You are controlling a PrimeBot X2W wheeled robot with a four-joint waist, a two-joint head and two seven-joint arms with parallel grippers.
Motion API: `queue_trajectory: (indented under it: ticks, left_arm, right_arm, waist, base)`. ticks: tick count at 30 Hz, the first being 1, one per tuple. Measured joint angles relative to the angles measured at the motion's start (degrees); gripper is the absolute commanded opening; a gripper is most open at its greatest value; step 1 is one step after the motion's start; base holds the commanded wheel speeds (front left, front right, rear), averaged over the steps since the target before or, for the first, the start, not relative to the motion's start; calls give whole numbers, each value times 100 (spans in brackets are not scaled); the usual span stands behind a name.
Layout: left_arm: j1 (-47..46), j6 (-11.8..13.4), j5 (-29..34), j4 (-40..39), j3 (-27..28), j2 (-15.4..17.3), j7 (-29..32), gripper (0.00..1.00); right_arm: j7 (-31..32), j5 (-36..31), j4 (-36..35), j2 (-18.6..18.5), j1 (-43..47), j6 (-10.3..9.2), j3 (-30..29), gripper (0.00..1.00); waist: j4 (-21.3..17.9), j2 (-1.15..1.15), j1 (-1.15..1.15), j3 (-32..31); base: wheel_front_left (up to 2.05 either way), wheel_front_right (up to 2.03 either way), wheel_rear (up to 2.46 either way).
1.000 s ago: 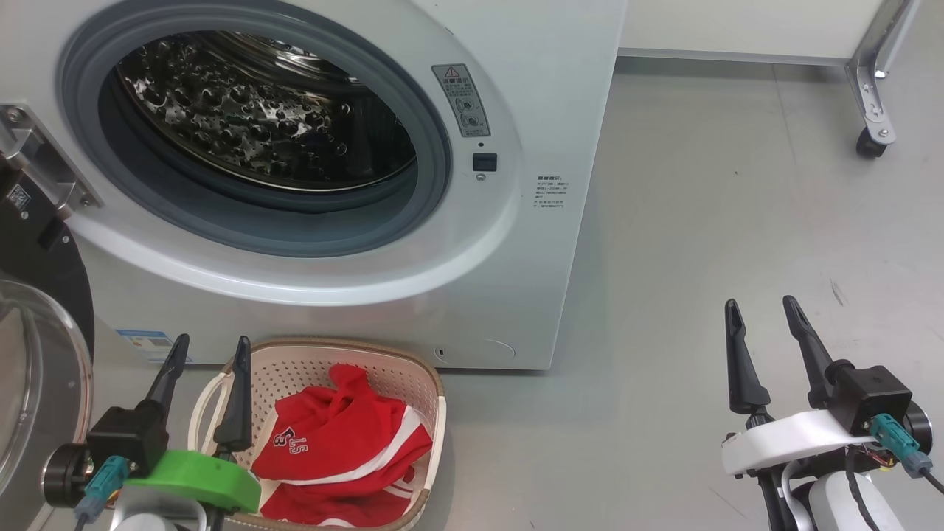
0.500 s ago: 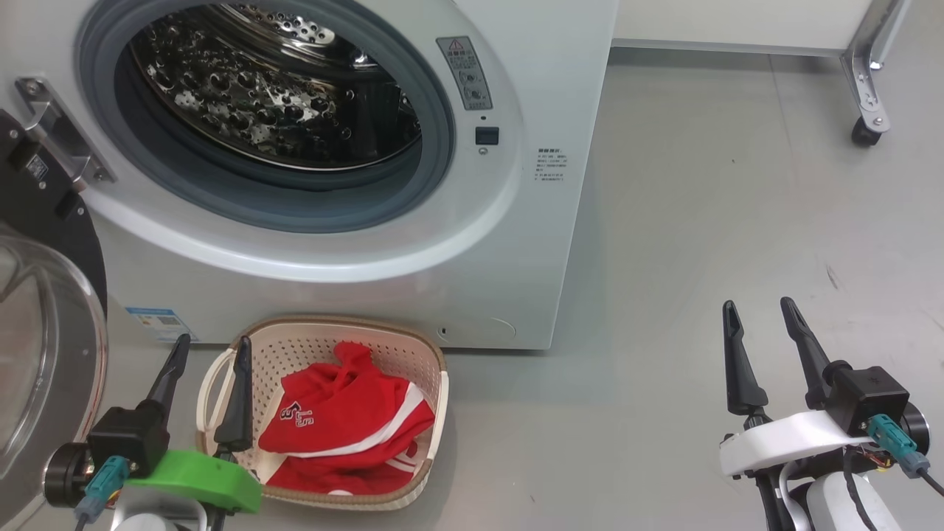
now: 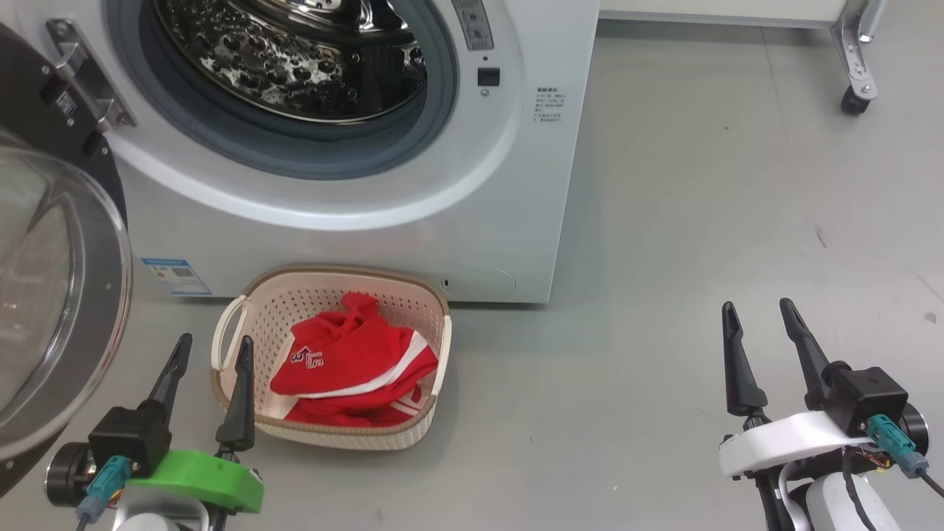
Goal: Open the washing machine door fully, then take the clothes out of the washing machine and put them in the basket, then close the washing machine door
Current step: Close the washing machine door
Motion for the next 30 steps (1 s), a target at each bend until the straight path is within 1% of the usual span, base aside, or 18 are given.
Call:
queue_trajectory:
  ticks: [8,15,30]
  left_arm:
    - [0,-5,19,-56,-3,-1,0,100]
    - [0,-5,16,-100,-116,-2,0,100]
    - [9,-7,-77,-191,-194,9,0,100]
  right_arm:
    - [0,-1,19,1,0,3,7,100]
    - [0,-1,42,1,0,5,12,100]
    - [0,-1,82,2,0,11,27,100]
  waist:
    - [13,0,0,-4]
    - [29,0,0,-29]
    - [52,0,0,-64]
  base:
    - [-145,145,0]
    - [-117,117,0]
    - [-72,72,0]
